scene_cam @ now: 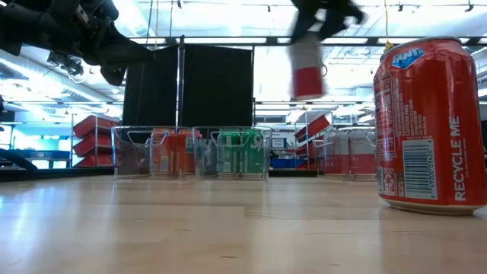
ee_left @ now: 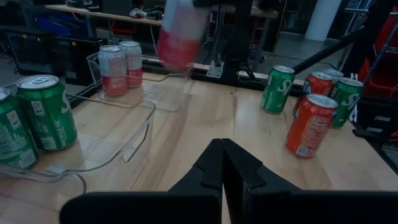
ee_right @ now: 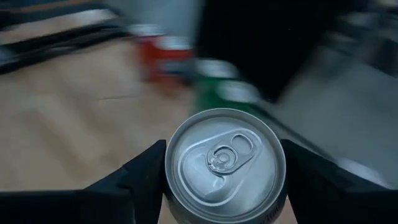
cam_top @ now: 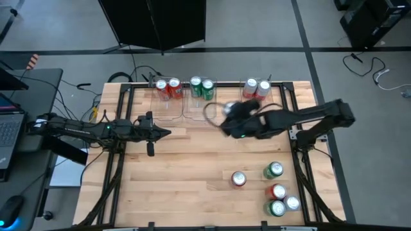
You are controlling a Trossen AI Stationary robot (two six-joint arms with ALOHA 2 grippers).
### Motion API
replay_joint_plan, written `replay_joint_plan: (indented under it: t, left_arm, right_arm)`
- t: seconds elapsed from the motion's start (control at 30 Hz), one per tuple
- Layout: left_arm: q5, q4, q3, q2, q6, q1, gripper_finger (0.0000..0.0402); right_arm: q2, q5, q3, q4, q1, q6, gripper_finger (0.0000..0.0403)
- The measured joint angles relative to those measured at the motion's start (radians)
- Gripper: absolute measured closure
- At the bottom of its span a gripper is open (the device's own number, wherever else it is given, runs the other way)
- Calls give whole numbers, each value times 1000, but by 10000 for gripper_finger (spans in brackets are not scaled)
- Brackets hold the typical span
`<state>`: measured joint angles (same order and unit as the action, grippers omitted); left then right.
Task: Sort soda cans
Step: Put the top pink white soda can into the right transparent bin
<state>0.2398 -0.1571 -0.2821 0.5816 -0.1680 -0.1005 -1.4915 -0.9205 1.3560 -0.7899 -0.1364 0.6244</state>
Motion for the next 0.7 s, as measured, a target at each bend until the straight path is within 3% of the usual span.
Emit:
replay_joint_plan:
  t: [0.13, 0.27, 0.5, 0.7]
  left_arm:
    - [0, -1, 0, 0, 5, 0, 397]
    - [0, -3, 0, 0, 6, 0, 397]
    - [0, -13, 0, 0, 7, 0, 397]
    - [0, -11, 0, 0, 7, 0, 397]
  right_arm:
    - [116, -97, -82, -227, 26, 234, 145]
    - [223, -128, -229, -264, 70, 393, 145]
    - [323, -88, -491, -21, 209, 374, 145]
    - [332, -5, -617, 310, 345, 216, 145]
